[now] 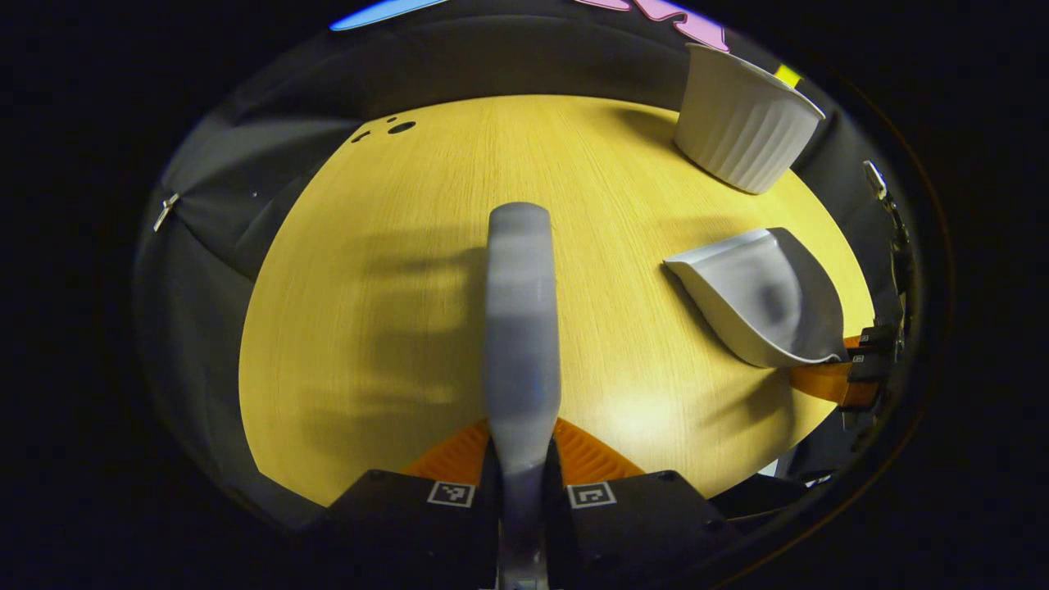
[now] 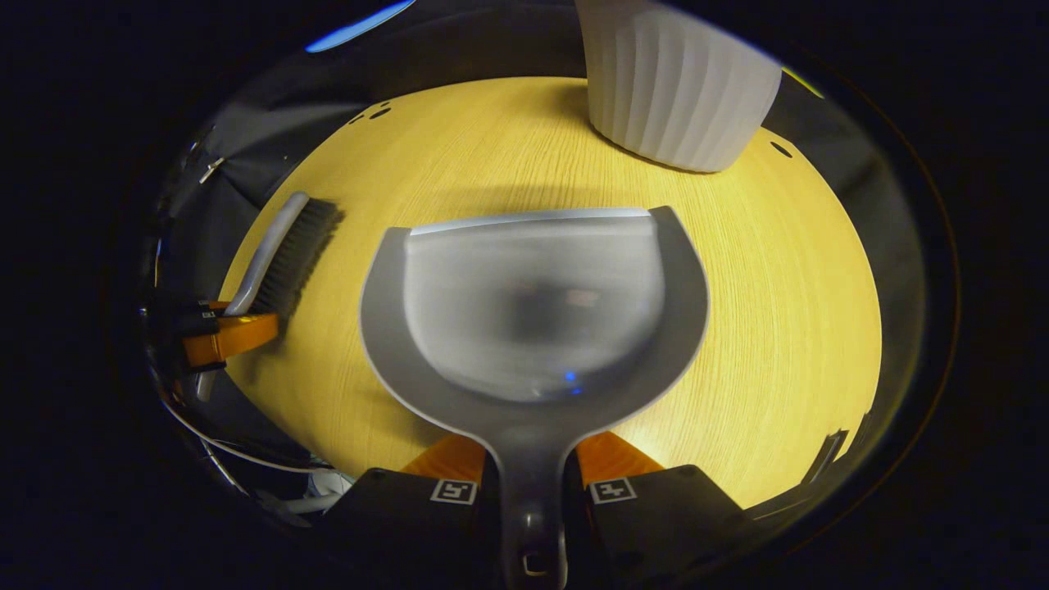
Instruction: Pick up the small broom and dustpan from the desktop, sweep the trash into the dustpan with the broom, and then empty the trash into the garbage bin.
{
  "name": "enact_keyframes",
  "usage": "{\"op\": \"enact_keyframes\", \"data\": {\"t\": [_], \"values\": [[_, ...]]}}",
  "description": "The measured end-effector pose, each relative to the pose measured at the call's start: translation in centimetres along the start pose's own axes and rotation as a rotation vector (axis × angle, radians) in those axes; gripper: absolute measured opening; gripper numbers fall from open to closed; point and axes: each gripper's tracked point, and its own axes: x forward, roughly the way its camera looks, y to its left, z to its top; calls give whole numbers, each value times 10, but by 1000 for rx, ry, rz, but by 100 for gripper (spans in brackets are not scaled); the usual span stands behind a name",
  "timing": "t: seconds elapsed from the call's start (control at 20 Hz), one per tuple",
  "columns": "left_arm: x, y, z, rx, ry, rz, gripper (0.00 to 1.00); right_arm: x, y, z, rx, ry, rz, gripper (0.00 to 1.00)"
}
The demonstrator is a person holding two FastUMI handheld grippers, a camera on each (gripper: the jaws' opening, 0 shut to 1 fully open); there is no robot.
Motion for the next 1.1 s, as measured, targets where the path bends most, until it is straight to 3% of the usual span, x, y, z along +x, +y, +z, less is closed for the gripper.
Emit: {"op": "enact_keyframes", "data": {"t": [0.15,0.2,0.3,0.35,0.4,0.5,0.6,0.65,0.85,1.1], "values": [[2,-1,3,4,13,3,29,0,2,4,17,10,1,36],[1,0,5,14,11,9,32,-1,4,5,30,7,3,29],[-3,-2,8,27,1,16,32,-1,8,4,46,8,21,45],[-6,-4,9,24,-1,8,34,-3,9,4,48,8,26,41],[-9,-8,9,14,-5,-11,34,-6,11,5,51,5,38,55],[-20,-12,15,-10,-32,-26,44,-11,16,8,58,-5,66,69],[-39,-15,25,-20,-69,-24,81,-24,16,15,49,-36,77,92],[-46,-17,21,-25,-93,-18,99,-33,17,19,45,-56,82,98],[-100,-30,38,-61,-250,-21,96,-84,21,47,27,-199,104,99],[-187,-33,70,-107,-539,29,96,-153,13,112,-29,-501,69,99]]}}
